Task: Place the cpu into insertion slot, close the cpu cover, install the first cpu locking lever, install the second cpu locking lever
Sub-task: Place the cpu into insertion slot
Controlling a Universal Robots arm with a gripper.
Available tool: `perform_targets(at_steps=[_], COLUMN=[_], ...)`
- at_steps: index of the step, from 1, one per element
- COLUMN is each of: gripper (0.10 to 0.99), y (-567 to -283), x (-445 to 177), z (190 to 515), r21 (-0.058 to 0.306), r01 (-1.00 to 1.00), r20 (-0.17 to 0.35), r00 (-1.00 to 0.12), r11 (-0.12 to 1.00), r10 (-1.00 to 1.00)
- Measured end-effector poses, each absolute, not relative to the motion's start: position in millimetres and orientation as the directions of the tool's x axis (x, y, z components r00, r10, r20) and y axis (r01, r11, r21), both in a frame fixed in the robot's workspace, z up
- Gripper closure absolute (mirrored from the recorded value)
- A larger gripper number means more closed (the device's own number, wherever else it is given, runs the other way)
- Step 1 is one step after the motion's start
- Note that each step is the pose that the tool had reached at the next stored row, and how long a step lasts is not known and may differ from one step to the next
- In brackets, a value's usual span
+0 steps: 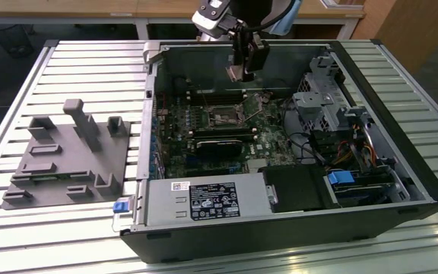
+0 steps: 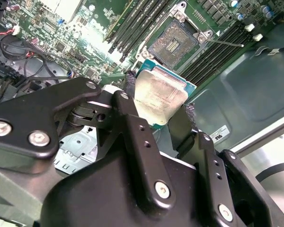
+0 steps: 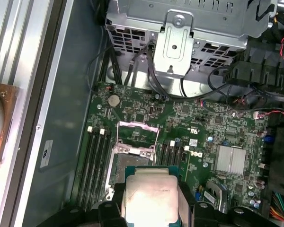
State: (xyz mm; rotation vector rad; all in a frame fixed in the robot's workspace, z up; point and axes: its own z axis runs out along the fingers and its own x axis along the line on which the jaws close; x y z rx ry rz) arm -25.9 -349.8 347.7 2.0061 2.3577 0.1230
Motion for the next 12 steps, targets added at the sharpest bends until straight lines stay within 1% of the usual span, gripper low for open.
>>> perform_targets(at_steps=[12], gripper=[0.557], y=[-349.8], x=[-26.2], z=[342.4], r21=[0.089], r01=[0.989], r20=[0.018], r00=[-0.123], r11=[0.121], r10=[0.992])
